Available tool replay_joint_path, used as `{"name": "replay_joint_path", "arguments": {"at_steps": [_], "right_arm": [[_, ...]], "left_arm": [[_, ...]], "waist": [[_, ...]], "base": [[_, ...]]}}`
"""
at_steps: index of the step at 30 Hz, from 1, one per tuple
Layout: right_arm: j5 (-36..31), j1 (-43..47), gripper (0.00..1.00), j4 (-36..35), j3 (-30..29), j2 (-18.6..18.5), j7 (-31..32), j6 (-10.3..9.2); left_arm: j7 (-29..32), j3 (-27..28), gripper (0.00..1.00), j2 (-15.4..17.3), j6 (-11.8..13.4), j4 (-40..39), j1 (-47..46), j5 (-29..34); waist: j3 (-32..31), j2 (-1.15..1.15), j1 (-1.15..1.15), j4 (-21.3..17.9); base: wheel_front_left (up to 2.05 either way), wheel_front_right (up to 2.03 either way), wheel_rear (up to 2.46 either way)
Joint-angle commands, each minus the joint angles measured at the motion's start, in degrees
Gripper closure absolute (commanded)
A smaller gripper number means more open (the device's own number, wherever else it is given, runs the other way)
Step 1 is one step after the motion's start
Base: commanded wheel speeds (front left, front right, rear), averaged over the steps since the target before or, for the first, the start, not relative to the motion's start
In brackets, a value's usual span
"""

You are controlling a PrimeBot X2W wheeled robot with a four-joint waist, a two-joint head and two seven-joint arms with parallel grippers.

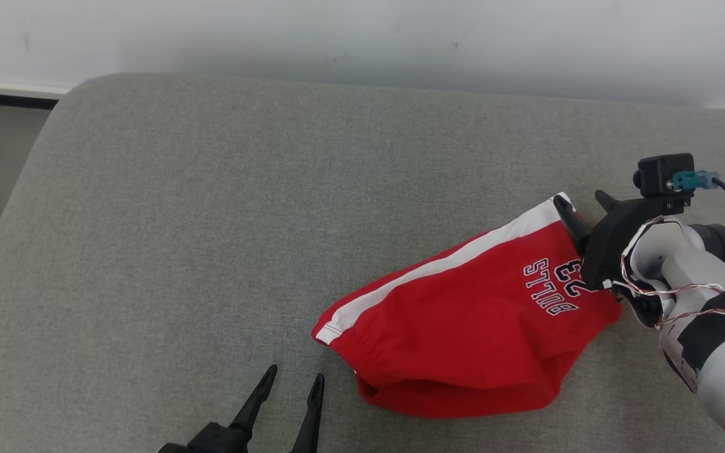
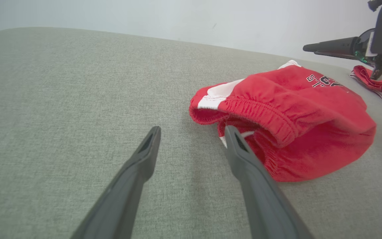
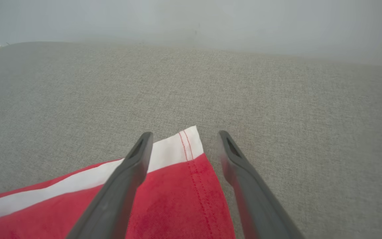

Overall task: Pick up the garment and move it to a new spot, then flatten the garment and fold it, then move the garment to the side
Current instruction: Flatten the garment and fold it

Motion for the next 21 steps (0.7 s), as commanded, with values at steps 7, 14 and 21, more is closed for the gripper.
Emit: {"name": "replay_joint_path", "arguments": {"at_steps": [7, 14, 21], "right_arm": [[0.79, -4.81, 0.00, 2.93, 5.67, -0.38, 3.50, -0.05], [1.44, -7.92, 0.00, 5.10, 10.87, -0.22, 6.76, -0.05], [2.93, -8.89, 1.00, 4.92, 15.01, -1.27, 6.31, -0.05]], "left_arm": [[-0.27, 0.26, 0.00, -1.02, -1.26, 0.93, -1.79, 1.33], [-0.27, 0.39, 0.00, -1.80, -1.85, 1.72, -2.33, 1.91], [-0.28, 0.46, 0.00, -2.10, -2.64, 2.48, -2.89, 2.07]], "waist": [[4.20, -0.01, -0.02, 2.81], [5.05, -0.01, -0.02, 3.05], [5.22, -0.01, -0.02, 3.47]], "base": [[0.00, 0.00, 0.00], [0.00, 0.00, 0.00], [0.00, 0.00, 0.00]]}}
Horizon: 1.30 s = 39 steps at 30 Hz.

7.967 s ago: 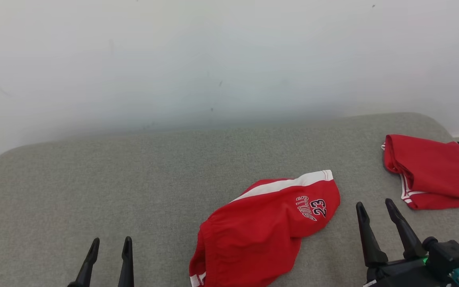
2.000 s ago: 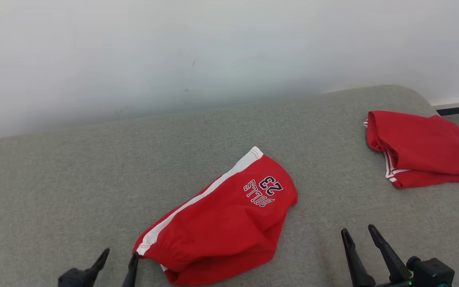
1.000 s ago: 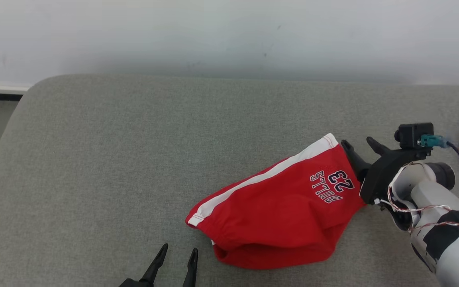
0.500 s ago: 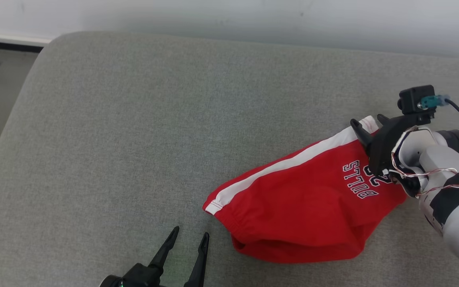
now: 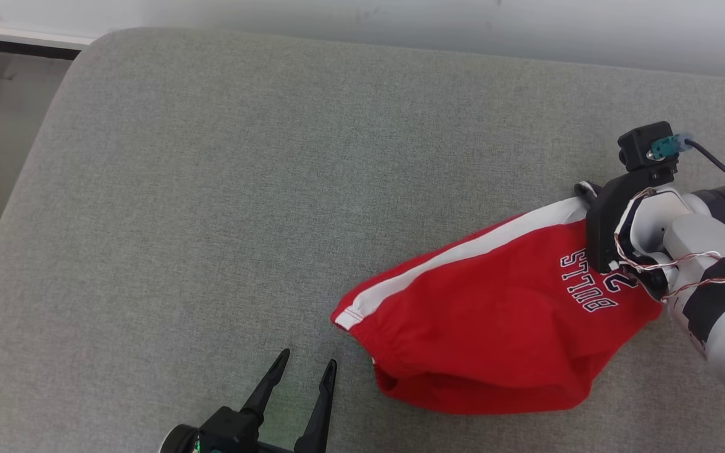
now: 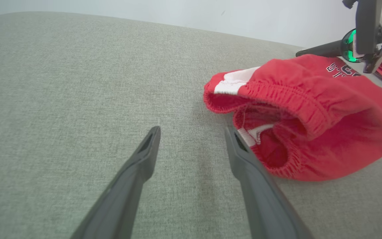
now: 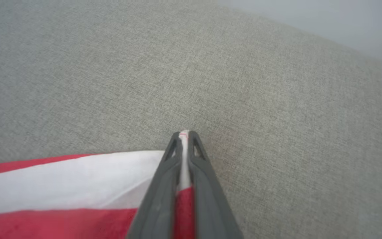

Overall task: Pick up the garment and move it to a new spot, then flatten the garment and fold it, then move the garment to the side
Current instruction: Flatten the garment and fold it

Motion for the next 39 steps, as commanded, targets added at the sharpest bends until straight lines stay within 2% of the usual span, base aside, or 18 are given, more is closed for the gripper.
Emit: {"name": "replay_joint_path", "arguments": {"at_steps": [1, 10, 12, 16, 19, 22, 24, 28, 35, 39], "right_arm": [[0.42, -0.36, 1.00, -0.24, 0.72, -0.49, -0.55, -0.05], [0.27, 0.48, 1.00, 0.23, 2.44, -1.49, -10.62, -0.05], [0.29, 1.30, 1.00, -0.11, 2.68, -1.43, -12.59, -0.05], [0.16, 2.57, 1.00, -1.12, 3.36, -0.75, -14.94, -0.05], [-0.05, 3.24, 1.00, -1.40, 3.77, -0.05, -15.90, -0.05], [-0.28, 3.62, 1.00, -1.34, 4.13, 0.91, -16.20, -0.05], [-0.55, 3.40, 1.00, -1.22, 4.37, 1.59, -16.25, -0.05], [-0.53, 2.74, 1.00, -1.26, 4.58, 2.57, -16.52, -0.05], [-0.81, 1.36, 1.00, -0.81, 4.94, 3.83, -16.55, -0.05], [-0.77, 1.65, 1.00, -0.49, 5.10, 4.05, -16.65, -0.05]], "left_arm": [[-0.28, 0.17, 0.00, 0.25, -0.08, 0.34, -0.20, 0.27], [-0.28, 1.91, 0.00, 0.63, 0.93, -0.86, 1.60, 0.47], [-0.28, 2.62, 0.00, 0.29, 0.57, -1.49, 1.98, -0.89], [0.75, 6.20, 0.00, -1.86, -1.43, -2.61, 2.19, -7.97], [4.70, 8.62, 0.00, -2.96, -3.17, -2.35, -0.42, -13.93], [10.37, 11.01, 0.00, -2.24, -3.82, -1.24, -3.77, -18.39], [13.76, 11.86, 0.00, -0.38, -3.88, -0.58, -6.43, -19.28], [19.12, 12.97, 0.00, 0.72, -2.87, 0.58, -8.69, -21.59], [28.91, 13.80, 0.00, -0.18, -2.30, -2.97, -8.77, -29.52], [33.80, 14.86, 0.00, -0.23, -0.34, -6.01, -7.73, -33.92]], "waist": [[0.06, -0.01, 0.00, -0.17], [-1.25, -0.01, 0.00, -3.11], [-1.62, -0.01, 0.00, -4.10], [-2.37, -0.01, 0.00, -6.24], [-2.79, -0.01, 0.00, -7.48], [-3.16, -0.01, 0.00, -8.55], [-3.22, -0.01, 0.00, -9.26], [-2.99, -0.01, 0.00, -10.25], [-2.39, -0.01, 0.00, -11.50], [-2.71, -0.01, 0.00, -11.42]], "base": [[0.00, 0.00, 0.00], [0.00, 0.00, 0.00], [0.00, 0.00, 0.00], [0.00, 0.00, 0.00], [0.00, 0.00, 0.00], [0.00, 0.00, 0.00], [0.00, 0.00, 0.00], [0.00, 0.00, 0.00], [0.00, 0.00, 0.00], [0.00, 0.00, 0.00]]}}
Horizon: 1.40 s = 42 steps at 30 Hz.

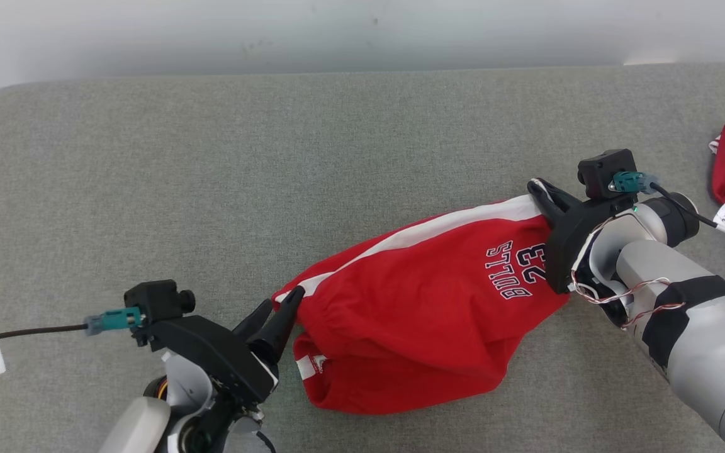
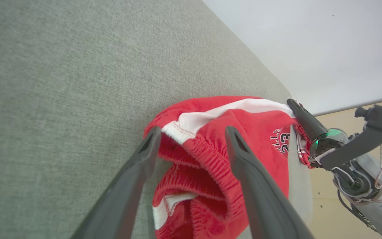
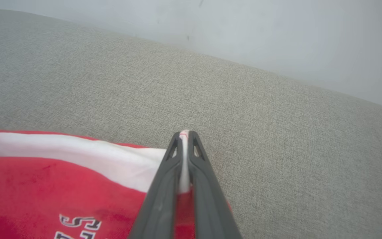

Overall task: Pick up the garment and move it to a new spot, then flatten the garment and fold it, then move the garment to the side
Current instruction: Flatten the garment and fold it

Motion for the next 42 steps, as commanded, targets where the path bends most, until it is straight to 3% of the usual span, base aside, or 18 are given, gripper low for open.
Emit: {"name": "replay_joint_path", "arguments": {"at_steps": [1, 8, 14, 16, 17, 18, 19, 20, 30, 31, 32, 38, 42], "right_arm": [[-0.05, -0.16, 1.00, 0.10, 0.19, 0.32, -0.25, -0.05], [0.54, -0.15, 1.00, 0.23, 0.33, 0.83, -0.85, -0.05], [0.67, -0.69, 1.00, 0.33, 0.39, 1.24, -1.02, -0.05], [0.59, -0.76, 1.00, 0.21, 0.40, 1.37, -0.97, -0.05], [0.57, -0.73, 1.00, 0.18, 0.42, 1.36, -0.92, -0.05], [0.56, -0.75, 1.00, 0.14, 0.42, 1.33, -0.88, -0.05], [0.58, -0.83, 1.00, 0.08, 0.43, 1.26, -0.93, -0.05], [0.64, -0.92, 1.00, 0.02, 0.44, 1.15, -0.98, -0.05], [1.15, -1.97, 1.00, -1.15, 0.45, -0.10, -2.06, -0.05], [2.13, -1.92, 1.00, -1.68, 0.38, -0.62, -2.92, -0.05], [2.13, -1.92, 1.00, -1.68, 0.38, -0.62, -2.92, -0.05], [6.87, -0.88, 1.00, -5.93, -0.88, -3.45, -4.93, -0.05], [9.23, -1.06, 1.00, -9.94, -1.91, -6.13, -5.83, -0.05]], "left_arm": [[1.04, 0.76, 0.00, 0.36, 0.79, -0.67, 0.86, -1.49], [5.68, 3.03, 0.05, 0.26, 5.18, -1.76, 1.55, -5.49], [6.30, 3.31, 0.04, -1.00, 5.70, -0.06, -0.44, -6.57], [6.06, 3.23, 0.09, -1.09, 5.30, 0.63, -1.32, -6.24], [5.91, 3.13, 0.22, -1.09, 5.13, 1.06, -1.71, -6.08], [5.69, 3.19, 0.51, -1.47, 4.93, 1.35, -2.02, -6.27], [5.52, 3.26, 0.67, -1.73, 4.61, 1.60, -2.33, -6.35], [5.46, 3.21, 1.00, -1.87, 4.34, 1.85, -2.64, -6.42], [1.64, 3.66, 1.00, -1.92, 0.12, 5.24, -4.39, -4.88], [-0.30, 4.13, 1.00, -2.06, -2.47, 5.36, -4.59, -4.85], [-0.30, 4.13, 1.00, -2.06, -2.47, 5.36, -4.59, -4.85], [-4.11, 5.76, 1.00, -1.32, -8.00, 4.76, -5.33, -4.89], [-4.94, 6.79, 1.00, -0.07, -9.97, 3.49, -5.84, -4.90]], "waist": [[-0.19, 0.00, 0.00, 0.09], [-0.05, 0.00, 0.00, 0.28], [0.71, 0.00, 0.00, 0.03], [0.95, 0.00, 0.00, -0.17], [1.04, 0.00, 0.00, -0.27], [1.12, 0.00, 0.00, -0.36], [1.20, 0.00, 0.00, -0.46], [1.26, 0.00, 0.00, -0.56], [0.83, 0.00, 0.00, -1.73], [0.30, 0.00, 0.00, -1.98], [0.30, 0.00, 0.00, -1.98], [-2.51, 0.00, 0.00, -2.79], [-4.71, 0.00, 0.00, -3.66]], "base": [[0.00, 0.00, 0.00], [0.00, 0.00, 0.00], [0.00, 0.00, 0.00], [0.00, 0.00, 0.00], [0.00, 0.00, 0.00], [0.00, 0.00, 0.00], [0.00, 0.00, 0.00], [0.00, 0.00, 0.00], [0.00, 0.00, 0.00], [0.00, 0.00, 0.00], [0.00, 0.00, 0.00], [0.00, 0.00, 0.00], [0.00, 0.00, 0.00]]}}
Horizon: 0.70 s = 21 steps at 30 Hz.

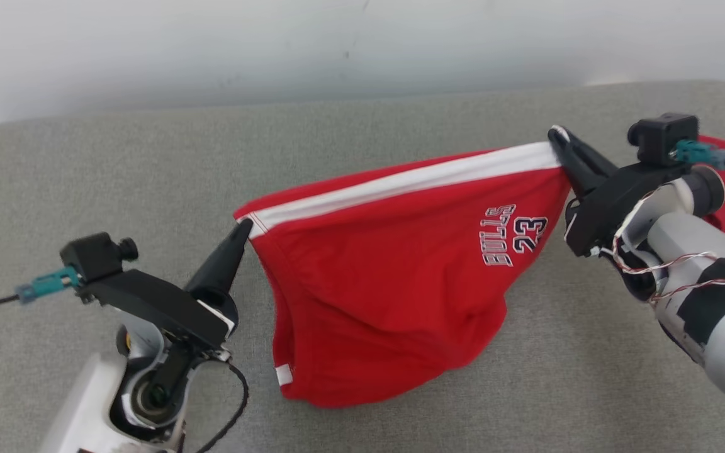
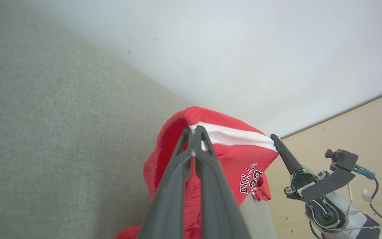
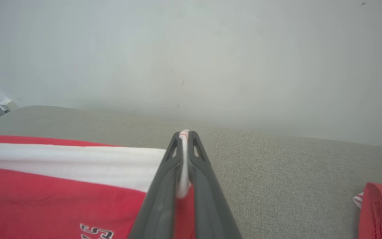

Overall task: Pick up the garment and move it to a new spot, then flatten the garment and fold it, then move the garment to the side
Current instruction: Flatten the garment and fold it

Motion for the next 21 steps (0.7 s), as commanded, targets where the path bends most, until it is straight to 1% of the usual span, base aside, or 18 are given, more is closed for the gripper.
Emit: {"name": "replay_joint_path", "arguments": {"at_steps": [1, 5, 9, 14, 21], "right_arm": [[0.67, -0.19, 1.00, -0.96, -0.47, -0.83, -0.49, -0.05], [3.26, -0.88, 1.00, -5.75, -2.27, -3.67, -0.78, -0.05], [4.83, -1.61, 1.00, -10.61, -3.61, -6.79, -0.86, -0.06], [6.57, -2.52, 1.00, -15.91, -4.83, -10.53, -0.91, -0.06], [9.72, -2.82, 1.00, -21.74, -6.59, -15.14, -0.90, -0.07]], "left_arm": [[-0.38, 0.53, 1.00, 0.83, -0.61, -0.52, -0.71, 0.19], [0.54, 1.61, 1.00, 2.17, -1.46, -1.84, -2.27, -0.73], [2.94, 2.70, 1.00, 3.57, -1.41, -3.61, -4.31, -2.50], [5.24, 4.29, 1.00, 5.46, -0.91, -6.72, -7.03, -3.46], [8.00, 5.50, 1.00, 7.51, 0.72, -11.49, -9.94, -4.50]], "waist": [[-1.92, 0.00, 0.00, -1.04], [-4.65, 0.00, 0.00, -2.06], [-7.46, 0.00, 0.00, -3.07], [-10.27, 0.00, 0.00, -4.30], [-12.60, 0.00, 0.00, -5.47]], "base": [[0.00, 0.00, 0.00], [0.00, 0.00, 0.00], [0.00, 0.00, 0.00], [0.00, 0.00, 0.00], [0.00, 0.00, 0.00]]}}
